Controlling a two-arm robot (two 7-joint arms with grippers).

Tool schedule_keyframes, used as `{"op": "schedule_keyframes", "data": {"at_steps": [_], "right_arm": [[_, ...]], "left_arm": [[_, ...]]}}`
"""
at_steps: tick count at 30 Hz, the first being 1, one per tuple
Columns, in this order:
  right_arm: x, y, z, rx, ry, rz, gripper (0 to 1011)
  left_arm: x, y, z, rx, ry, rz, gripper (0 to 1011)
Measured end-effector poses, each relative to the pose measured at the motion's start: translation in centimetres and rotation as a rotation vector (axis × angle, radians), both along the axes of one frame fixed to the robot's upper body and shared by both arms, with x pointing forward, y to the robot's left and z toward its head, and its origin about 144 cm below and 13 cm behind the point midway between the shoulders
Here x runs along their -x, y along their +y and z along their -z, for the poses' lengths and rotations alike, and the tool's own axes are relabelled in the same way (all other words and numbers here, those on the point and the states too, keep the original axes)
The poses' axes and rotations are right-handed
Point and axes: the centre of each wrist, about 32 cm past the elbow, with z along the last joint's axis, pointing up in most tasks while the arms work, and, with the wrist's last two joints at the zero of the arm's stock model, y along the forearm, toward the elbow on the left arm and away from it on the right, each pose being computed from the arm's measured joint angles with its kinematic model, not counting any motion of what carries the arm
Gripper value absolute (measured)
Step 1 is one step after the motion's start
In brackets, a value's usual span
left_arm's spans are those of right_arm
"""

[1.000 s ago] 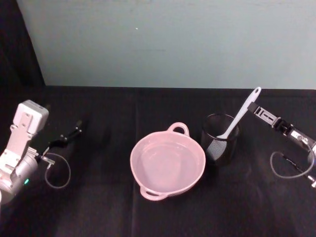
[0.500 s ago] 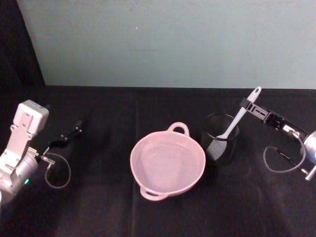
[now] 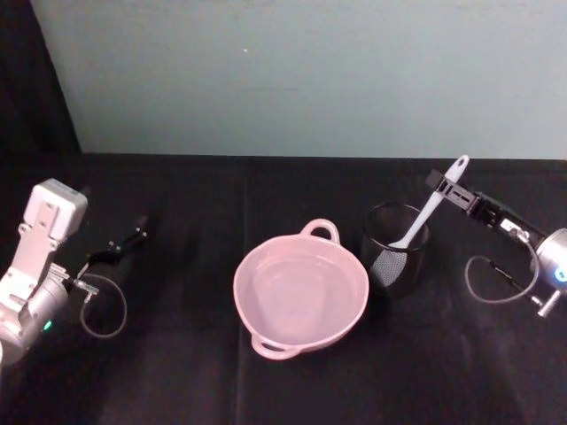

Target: Use the one hand to pick up the spoon and stir the clear water in the bowl.

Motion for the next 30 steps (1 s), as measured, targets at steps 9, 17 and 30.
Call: {"op": "schedule_keyframes", "data": {"at_steps": [9,17,30], "right_arm": [[-0.51,0.21,0.03,-0.001,0.002,-0.005,1002],[-0.73,0.36,-0.01,-0.001,0.000,-0.009,1003],[-0.71,0.31,-0.05,-0.002,0.000,-0.007,908]], "left_arm": [[0.00,0.00,0.00,0.000,0.000,0.000,1005],[0.00,0.00,0.00,0.000,0.000,0.000,1005],[0.00,0.00,0.00,0.000,0.000,0.000,1005]]}}
